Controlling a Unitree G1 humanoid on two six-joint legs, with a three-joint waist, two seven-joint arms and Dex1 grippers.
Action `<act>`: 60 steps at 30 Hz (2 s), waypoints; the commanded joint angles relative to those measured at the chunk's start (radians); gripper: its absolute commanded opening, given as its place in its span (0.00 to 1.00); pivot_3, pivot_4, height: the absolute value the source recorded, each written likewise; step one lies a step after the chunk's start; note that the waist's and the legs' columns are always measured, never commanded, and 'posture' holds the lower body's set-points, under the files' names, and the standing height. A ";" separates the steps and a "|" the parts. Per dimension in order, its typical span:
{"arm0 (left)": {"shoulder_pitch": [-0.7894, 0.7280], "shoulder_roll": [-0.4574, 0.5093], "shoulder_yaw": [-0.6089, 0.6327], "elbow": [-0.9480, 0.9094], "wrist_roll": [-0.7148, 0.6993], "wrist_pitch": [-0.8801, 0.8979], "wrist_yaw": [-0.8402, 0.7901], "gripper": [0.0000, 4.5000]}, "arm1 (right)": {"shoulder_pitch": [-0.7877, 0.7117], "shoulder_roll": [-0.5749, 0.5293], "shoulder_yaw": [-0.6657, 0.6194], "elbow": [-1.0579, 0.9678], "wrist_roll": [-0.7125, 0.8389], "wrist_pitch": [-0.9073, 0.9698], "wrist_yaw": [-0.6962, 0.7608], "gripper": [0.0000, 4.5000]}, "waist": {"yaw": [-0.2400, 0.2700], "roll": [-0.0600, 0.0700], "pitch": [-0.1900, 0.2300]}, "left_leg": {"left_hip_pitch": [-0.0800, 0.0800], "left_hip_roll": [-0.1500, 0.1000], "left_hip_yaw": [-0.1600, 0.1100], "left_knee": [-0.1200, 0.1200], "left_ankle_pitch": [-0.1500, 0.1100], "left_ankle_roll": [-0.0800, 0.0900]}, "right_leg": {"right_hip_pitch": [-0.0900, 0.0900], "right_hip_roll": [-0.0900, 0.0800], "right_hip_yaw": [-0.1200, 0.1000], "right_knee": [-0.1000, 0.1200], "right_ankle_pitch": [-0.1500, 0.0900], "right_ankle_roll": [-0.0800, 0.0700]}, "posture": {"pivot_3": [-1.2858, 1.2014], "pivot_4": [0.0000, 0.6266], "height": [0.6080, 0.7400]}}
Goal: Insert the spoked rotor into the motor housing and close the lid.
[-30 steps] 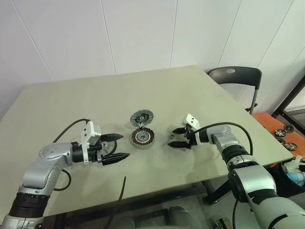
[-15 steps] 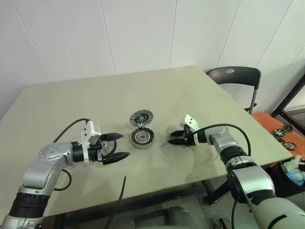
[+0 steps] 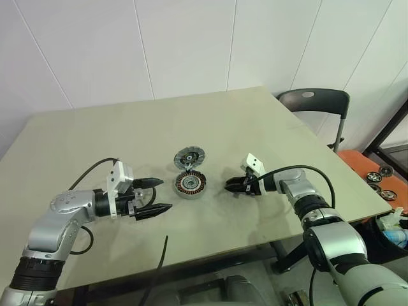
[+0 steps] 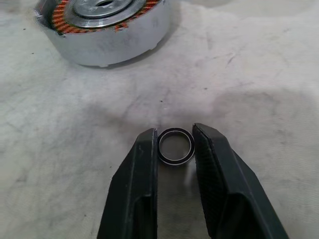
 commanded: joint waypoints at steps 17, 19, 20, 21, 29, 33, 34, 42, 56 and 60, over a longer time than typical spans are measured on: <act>0.039 0.021 0.030 0.002 -0.005 -0.028 -0.022 1.00 | -0.081 0.153 0.015 -0.468 0.172 0.214 0.116 0.16 | -0.010 0.002 0.001 | -0.002 0.001 -0.004 0.000 0.000 0.000 | -0.002 -0.002 -0.001 0.000 0.003 0.001 | 0.52 0.00 1.00; 0.037 0.015 0.028 0.006 -0.002 -0.032 -0.020 1.00 | -0.083 0.170 0.033 -0.473 0.169 0.226 0.114 0.16 | -0.011 0.002 0.001 | -0.002 0.001 -0.004 -0.001 0.000 0.000 | -0.002 -0.002 -0.001 0.000 0.003 0.000 | 0.52 0.00 1.00; 0.035 0.012 0.028 0.007 -0.001 -0.033 -0.018 1.00 | -0.087 0.181 0.044 -0.456 0.160 0.217 0.104 0.16 | -0.011 0.002 0.001 | -0.002 0.001 -0.004 0.000 0.000 0.000 | -0.002 -0.002 -0.001 0.000 0.003 0.000 | 0.52 0.00 1.00; 0.034 0.009 0.029 0.007 -0.002 -0.034 -0.016 1.00 | -0.090 0.191 0.053 -0.433 0.151 0.206 0.096 0.16 | -0.011 0.002 0.001 | -0.002 0.001 -0.003 0.000 0.000 0.000 | -0.002 -0.002 -0.001 0.000 0.003 0.000 | 0.52 0.00 1.00; 0.065 0.012 0.046 -0.026 -0.011 -0.032 -0.004 1.00 | -0.138 0.239 0.074 -0.183 0.103 0.099 0.028 0.16 | -0.014 0.002 0.001 | -0.002 0.001 -0.003 -0.001 0.000 0.000 | -0.003 -0.002 -0.001 0.000 0.004 -0.001 | 0.52 0.00 1.00; 0.081 0.015 0.052 -0.040 -0.018 -0.029 0.005 1.00 | -0.163 0.248 0.066 -0.073 0.076 0.045 -0.021 0.16 | -0.014 0.002 0.001 | -0.002 0.001 -0.003 -0.001 0.000 0.000 | -0.003 -0.002 -0.001 0.000 0.004 -0.001 | 0.52 0.00 1.00; 0.084 0.014 0.053 -0.045 -0.019 -0.027 0.007 1.00 | -0.167 0.250 0.065 -0.056 0.073 0.034 -0.026 0.16 | -0.015 0.002 0.001 | -0.002 0.001 -0.003 -0.002 0.000 0.000 | -0.003 -0.002 -0.001 0.000 0.004 -0.001 | 0.52 0.00 1.00; 0.084 0.007 0.050 -0.064 -0.021 -0.015 0.018 1.00 | -0.187 0.281 0.042 0.032 0.060 -0.005 -0.092 0.16 | -0.016 0.002 0.001 | -0.002 0.000 -0.003 -0.002 0.000 0.000 | -0.003 -0.002 -0.001 0.000 0.004 -0.001 | 0.52 0.00 1.00; 0.093 0.009 0.052 -0.094 -0.031 0.007 0.033 1.00 | -0.202 0.267 0.032 0.101 0.042 -0.026 -0.141 0.16 | -0.017 0.002 0.001 | -0.002 0.000 -0.003 -0.002 0.000 0.000 | -0.003 -0.001 -0.001 0.000 0.004 -0.001 | 0.52 0.00 1.00; 0.093 0.011 0.051 -0.097 -0.036 0.010 0.040 1.00 | -0.194 0.255 0.040 0.103 0.027 -0.035 -0.126 0.16 | -0.017 0.002 0.001 | -0.002 0.000 -0.003 -0.002 0.000 0.000 | -0.003 -0.001 -0.001 0.000 0.004 -0.001 | 0.52 0.00 1.00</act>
